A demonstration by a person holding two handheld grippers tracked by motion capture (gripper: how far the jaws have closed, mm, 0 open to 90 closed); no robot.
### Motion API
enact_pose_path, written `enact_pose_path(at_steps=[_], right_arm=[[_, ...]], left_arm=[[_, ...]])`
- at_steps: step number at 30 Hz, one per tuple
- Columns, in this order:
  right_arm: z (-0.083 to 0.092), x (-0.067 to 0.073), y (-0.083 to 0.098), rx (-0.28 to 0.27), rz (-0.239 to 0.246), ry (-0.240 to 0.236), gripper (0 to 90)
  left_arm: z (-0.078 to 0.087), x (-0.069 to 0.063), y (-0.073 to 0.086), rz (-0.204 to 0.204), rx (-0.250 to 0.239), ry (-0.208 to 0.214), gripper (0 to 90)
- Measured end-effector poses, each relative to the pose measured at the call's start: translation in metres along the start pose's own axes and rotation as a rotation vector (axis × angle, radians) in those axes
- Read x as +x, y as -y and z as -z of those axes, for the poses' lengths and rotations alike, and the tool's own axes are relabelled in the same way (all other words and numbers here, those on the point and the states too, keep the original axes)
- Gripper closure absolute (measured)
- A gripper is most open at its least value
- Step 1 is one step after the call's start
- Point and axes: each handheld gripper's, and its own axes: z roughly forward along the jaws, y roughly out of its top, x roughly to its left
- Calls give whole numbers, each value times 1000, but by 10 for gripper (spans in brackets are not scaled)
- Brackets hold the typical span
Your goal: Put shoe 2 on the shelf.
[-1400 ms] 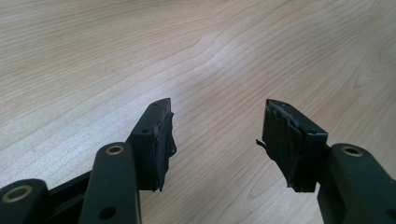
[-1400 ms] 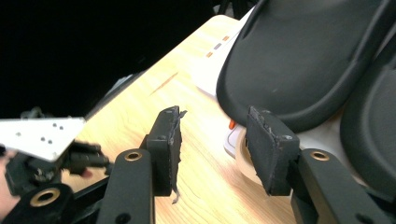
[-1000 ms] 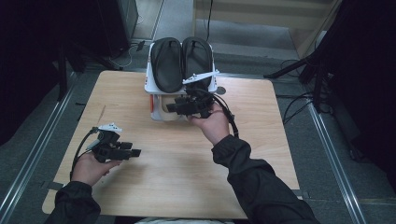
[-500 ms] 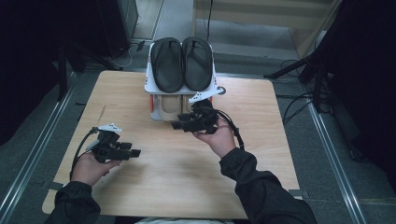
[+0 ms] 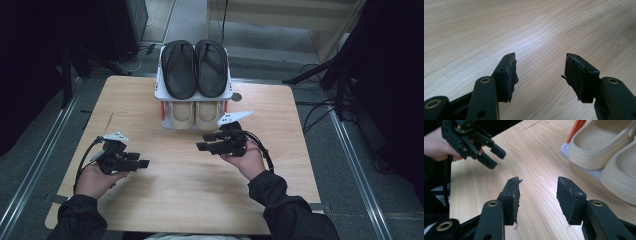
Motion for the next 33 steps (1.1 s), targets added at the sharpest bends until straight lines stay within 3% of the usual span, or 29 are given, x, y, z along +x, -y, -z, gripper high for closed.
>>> enact_pose_path(at_steps=[7, 13, 17, 23, 33], right_arm=[[11, -2, 20, -6, -39, 15, 539], [25, -3, 45, -29, -64, 67, 540], [32, -8, 47, -50, -82, 72, 532], [32, -11, 46, -58, -73, 89, 528], [37, -16, 47, -80, -72, 71, 554]], left_arm=[[0, -1, 0, 4, -2, 3, 431], [-1, -3, -1, -5, -3, 12, 428], [-1, -4, -2, -10, -1, 19, 425], [-1, -4, -3, 24, -19, 45, 378], [-11, -6, -7, 27, -37, 15, 332]])
